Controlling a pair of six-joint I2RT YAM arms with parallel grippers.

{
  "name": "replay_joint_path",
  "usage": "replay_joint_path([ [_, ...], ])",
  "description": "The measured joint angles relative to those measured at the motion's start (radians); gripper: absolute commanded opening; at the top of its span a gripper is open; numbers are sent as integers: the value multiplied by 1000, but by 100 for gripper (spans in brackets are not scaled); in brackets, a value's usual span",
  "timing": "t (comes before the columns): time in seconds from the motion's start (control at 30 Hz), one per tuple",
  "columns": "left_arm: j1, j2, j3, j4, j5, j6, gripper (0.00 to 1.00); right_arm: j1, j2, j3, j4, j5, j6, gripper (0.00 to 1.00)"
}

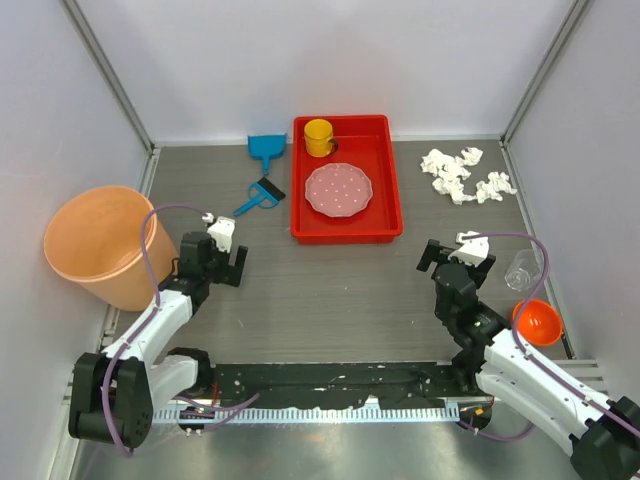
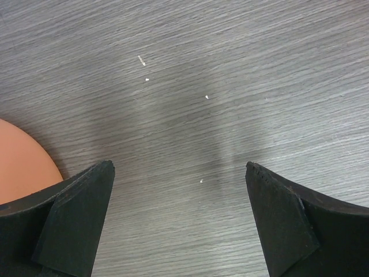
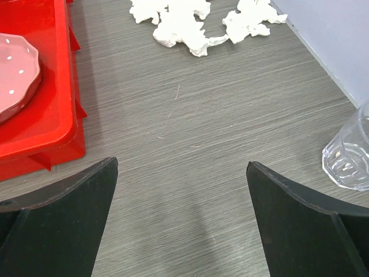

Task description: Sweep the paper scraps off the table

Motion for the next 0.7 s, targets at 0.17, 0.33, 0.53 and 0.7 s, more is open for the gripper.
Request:
replay_joint_path([
  [0.17,0,-5,7,-32,25,0,100,0,0,-3,1,-6,0,99],
  [0.33,0,-10,14,-62,97,22,100,0,0,-7,4,-16,0,99],
  [0.53,0,23,71,-135,135,59,100,0,0,-7,7,-19,-10,99],
  [0.7,0,153,250,-203,153,106,100,0,0,-7,6,-19,-19,99],
])
